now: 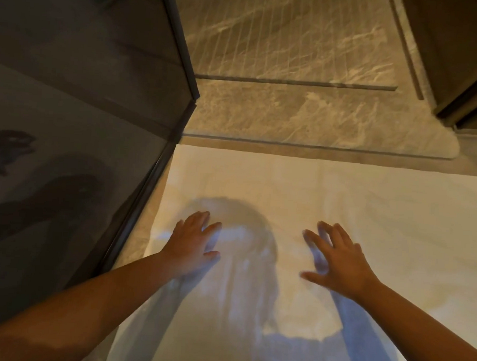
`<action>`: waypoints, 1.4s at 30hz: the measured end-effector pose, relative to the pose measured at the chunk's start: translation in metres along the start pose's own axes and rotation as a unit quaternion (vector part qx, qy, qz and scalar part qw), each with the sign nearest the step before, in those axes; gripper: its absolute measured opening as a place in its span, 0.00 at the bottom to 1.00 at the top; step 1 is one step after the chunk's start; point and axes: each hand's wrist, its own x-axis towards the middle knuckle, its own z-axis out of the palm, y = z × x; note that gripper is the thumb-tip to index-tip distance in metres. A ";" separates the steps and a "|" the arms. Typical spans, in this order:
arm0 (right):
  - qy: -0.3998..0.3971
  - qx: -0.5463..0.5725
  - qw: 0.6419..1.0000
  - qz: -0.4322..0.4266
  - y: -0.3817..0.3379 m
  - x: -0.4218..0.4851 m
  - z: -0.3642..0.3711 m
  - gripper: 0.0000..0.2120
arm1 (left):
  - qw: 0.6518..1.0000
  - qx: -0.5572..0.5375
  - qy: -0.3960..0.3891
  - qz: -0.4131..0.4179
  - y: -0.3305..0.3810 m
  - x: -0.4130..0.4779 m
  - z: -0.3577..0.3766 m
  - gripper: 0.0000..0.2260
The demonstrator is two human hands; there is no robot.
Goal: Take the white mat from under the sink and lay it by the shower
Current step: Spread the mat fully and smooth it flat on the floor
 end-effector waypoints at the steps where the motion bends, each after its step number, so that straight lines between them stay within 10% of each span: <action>1: 0.002 0.002 1.000 0.004 0.002 0.000 0.000 0.42 | 0.999 -0.012 -0.031 -0.006 0.002 0.004 0.001 0.28; 42: 0.014 0.034 0.999 0.031 -0.009 0.026 -0.007 0.42 | 0.996 -0.006 -0.040 -0.083 -0.021 0.012 -0.011 0.34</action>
